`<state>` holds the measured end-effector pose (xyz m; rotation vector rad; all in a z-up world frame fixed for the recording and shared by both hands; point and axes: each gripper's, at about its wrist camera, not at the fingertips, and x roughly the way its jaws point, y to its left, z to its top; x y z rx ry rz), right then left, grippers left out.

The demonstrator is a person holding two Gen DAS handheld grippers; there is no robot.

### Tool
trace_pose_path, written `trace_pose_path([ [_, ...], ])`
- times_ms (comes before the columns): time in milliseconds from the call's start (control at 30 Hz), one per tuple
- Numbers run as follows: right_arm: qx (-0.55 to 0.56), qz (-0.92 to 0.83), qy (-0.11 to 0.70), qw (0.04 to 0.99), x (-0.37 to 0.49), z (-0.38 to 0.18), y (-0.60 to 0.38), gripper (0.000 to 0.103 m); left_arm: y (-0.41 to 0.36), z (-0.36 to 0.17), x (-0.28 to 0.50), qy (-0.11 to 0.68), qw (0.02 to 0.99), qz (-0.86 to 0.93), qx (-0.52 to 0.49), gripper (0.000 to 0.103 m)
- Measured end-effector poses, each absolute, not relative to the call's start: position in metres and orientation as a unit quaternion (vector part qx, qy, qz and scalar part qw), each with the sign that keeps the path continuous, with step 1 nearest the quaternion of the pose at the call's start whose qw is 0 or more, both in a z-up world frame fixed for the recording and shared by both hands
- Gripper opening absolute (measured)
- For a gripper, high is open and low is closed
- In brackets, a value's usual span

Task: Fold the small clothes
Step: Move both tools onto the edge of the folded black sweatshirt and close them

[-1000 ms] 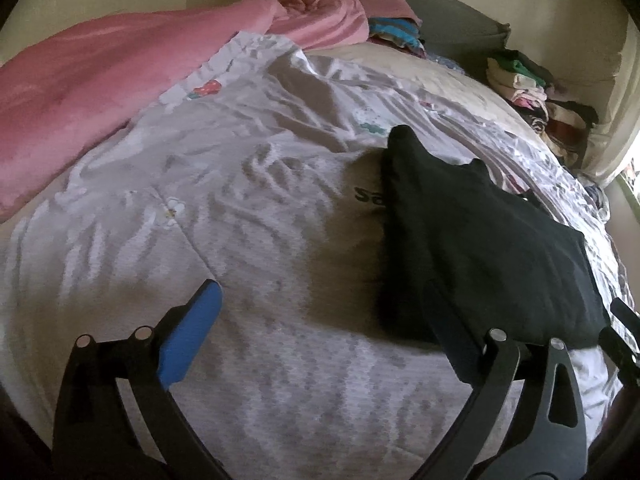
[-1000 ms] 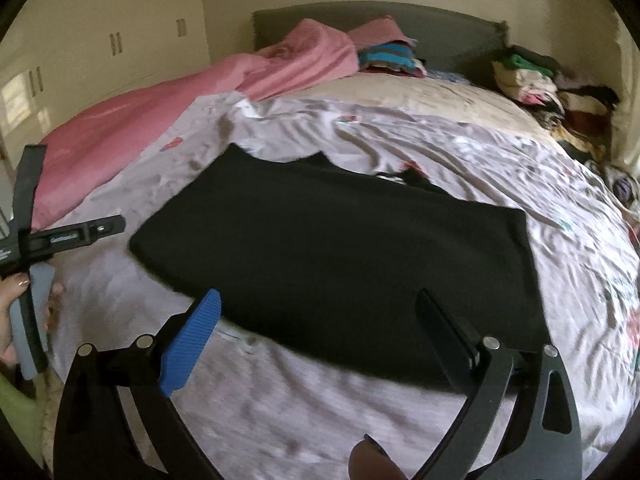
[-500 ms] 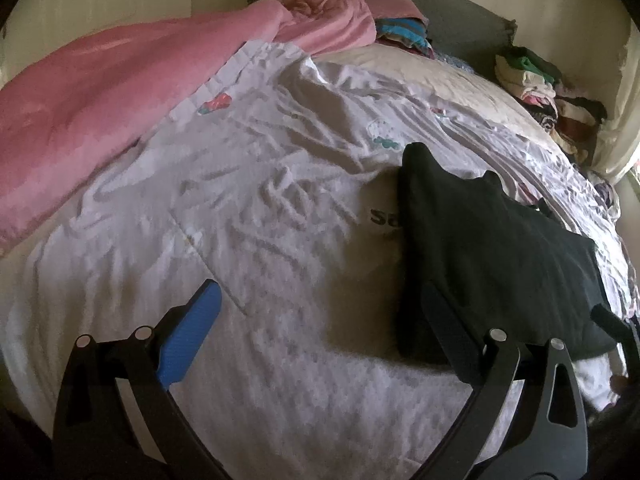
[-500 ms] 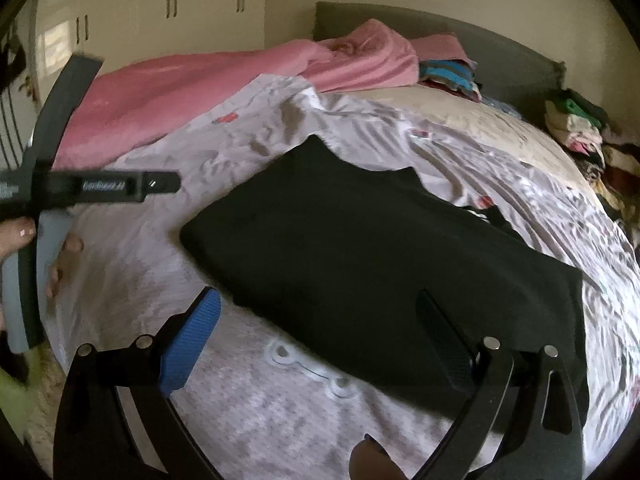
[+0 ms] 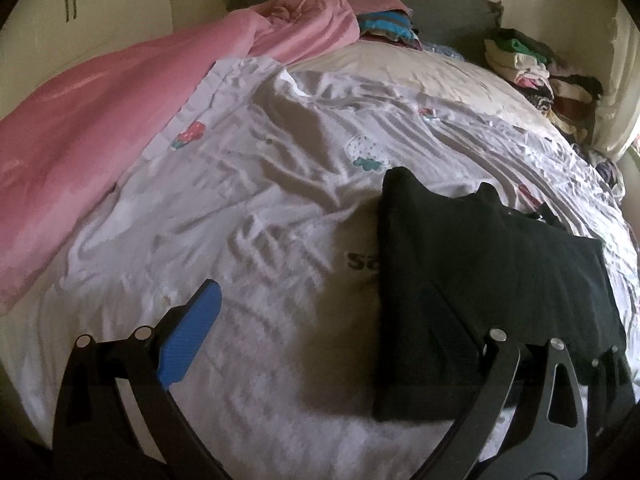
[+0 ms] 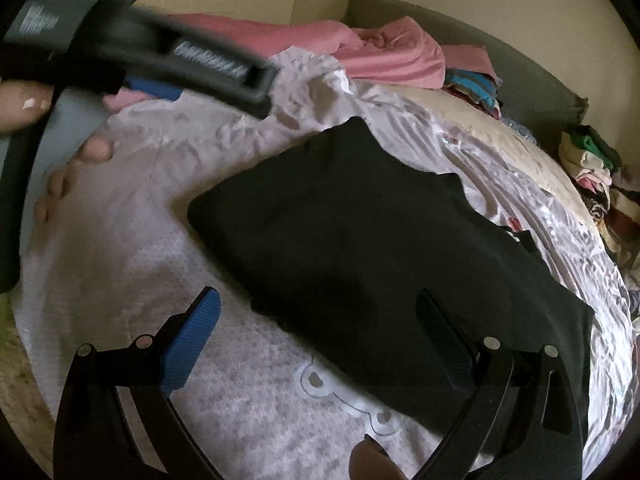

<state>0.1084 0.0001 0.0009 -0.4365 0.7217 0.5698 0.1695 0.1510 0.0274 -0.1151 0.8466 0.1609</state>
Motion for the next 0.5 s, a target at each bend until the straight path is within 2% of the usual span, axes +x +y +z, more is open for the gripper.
trace_pose_path([
  [500,-0.297,0.247,0.321,0.865,0.127,-0.033,0.034,0.098,0.142,0.018,0.216,0.436,0.896,0.07,-0.042,0.093],
])
